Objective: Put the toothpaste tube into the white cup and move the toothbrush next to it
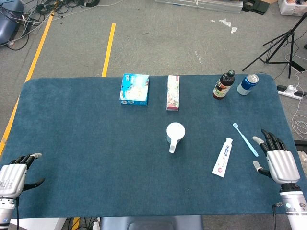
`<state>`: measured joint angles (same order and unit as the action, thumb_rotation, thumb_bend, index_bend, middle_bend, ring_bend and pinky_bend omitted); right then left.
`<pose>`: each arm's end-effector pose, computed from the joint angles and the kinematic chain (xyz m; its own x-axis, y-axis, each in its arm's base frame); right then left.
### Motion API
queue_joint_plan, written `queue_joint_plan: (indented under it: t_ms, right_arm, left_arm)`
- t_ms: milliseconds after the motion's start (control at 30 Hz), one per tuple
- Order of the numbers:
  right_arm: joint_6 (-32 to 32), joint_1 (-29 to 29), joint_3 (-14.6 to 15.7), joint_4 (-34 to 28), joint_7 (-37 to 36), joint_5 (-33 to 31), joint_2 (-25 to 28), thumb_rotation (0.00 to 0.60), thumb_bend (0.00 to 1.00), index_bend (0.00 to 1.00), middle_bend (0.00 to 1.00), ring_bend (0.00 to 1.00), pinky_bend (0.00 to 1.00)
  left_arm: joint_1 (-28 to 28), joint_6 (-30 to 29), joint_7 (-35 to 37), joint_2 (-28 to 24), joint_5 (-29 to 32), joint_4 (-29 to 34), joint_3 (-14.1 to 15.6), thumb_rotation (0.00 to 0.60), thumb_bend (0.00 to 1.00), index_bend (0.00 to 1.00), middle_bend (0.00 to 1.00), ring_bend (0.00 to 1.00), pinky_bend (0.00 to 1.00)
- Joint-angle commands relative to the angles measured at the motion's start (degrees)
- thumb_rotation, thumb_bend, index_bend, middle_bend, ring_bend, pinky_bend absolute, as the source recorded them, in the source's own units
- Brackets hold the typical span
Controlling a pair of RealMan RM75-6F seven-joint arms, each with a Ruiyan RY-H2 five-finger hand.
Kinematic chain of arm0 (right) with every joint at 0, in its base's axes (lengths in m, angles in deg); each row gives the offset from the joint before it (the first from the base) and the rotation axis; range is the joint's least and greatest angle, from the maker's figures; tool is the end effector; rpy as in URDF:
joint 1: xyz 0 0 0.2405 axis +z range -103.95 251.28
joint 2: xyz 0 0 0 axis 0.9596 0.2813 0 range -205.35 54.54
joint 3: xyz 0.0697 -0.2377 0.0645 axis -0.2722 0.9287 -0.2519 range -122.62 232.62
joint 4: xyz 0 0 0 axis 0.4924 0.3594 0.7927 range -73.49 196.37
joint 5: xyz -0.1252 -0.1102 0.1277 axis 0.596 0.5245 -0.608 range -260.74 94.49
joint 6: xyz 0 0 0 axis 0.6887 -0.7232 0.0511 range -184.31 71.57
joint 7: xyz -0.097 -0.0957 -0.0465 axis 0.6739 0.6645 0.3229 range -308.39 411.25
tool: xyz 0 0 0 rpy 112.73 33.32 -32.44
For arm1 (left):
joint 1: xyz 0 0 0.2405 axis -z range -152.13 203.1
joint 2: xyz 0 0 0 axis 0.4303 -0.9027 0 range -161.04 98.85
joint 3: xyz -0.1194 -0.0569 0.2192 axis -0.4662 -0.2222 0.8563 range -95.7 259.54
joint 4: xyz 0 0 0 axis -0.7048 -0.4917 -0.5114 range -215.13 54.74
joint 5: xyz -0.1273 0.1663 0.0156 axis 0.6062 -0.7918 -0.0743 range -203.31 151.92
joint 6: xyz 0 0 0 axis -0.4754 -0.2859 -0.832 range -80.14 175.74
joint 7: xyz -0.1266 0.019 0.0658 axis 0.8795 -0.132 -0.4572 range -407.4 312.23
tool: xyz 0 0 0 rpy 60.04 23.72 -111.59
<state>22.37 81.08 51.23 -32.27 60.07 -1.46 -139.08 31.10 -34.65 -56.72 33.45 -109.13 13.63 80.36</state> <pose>-0.3128 -0.1972 0.1507 0.5047 -0.0838 0.8592 -0.8619 0.0083 0.5070 -0.3130 0.1795 0.1473 0.5046 0.0710 0.8604 0.8622 0.0104 -0.5065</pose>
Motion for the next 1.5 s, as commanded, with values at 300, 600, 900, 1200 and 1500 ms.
queue_joint_plan:
  t_ms: [300, 600, 900, 1200, 1500]
  right_arm:
    - [-2.1, 1.5, -0.2, -0.2, -0.2, 0.0, 0.2, 0.6, 0.22, 0.2, 0.0, 0.0, 0.15]
    - [-3.1, 4.1, -0.1, 2.1, 1.0, 3.8, -1.3, 0.6, 0.22, 0.2, 0.0, 0.0, 0.15]
    - [-6.6, 10.6, -2.4, 0.1, 8.9, 8.2, -0.1, 0.6, 0.22, 0.22, 0.0, 0.0, 0.14]
    - [-14.0, 18.8, -4.5, -2.4, 9.6, 11.0, 1.3, 0.6, 0.22, 0.35, 0.0, 0.0, 0.1]
    - [-21.5, 24.4, -5.9, -3.5, 19.4, 6.2, -1.3, 0.6, 0.22, 0.36, 0.0, 0.0, 0.09]
  left_arm:
    - [-0.8, -0.5, -0.9, 0.1, 0.7, 0.1, 0.2, 0.6, 0.1, 0.27, 0.34, 0.35, 0.45]
    - [-1.3, -1.2, -0.4, -0.2, 1.3, 0.3, 0.0, 0.6, 0.1, 0.27, 0.34, 0.35, 0.45]
    - [-1.4, -1.3, 0.1, -0.4, 1.0, 0.3, 0.0, 0.6, 0.1, 0.27, 0.34, 0.35, 0.45]
    - [-1.5, -1.2, -0.3, -0.3, 0.2, 0.6, 0.6, 0.6, 0.1, 0.27, 0.34, 0.35, 0.45]
    - [-1.8, -1.9, 0.9, -1.1, 0.1, 0.9, 0.3, 0.6, 0.1, 0.27, 0.34, 0.35, 0.45]
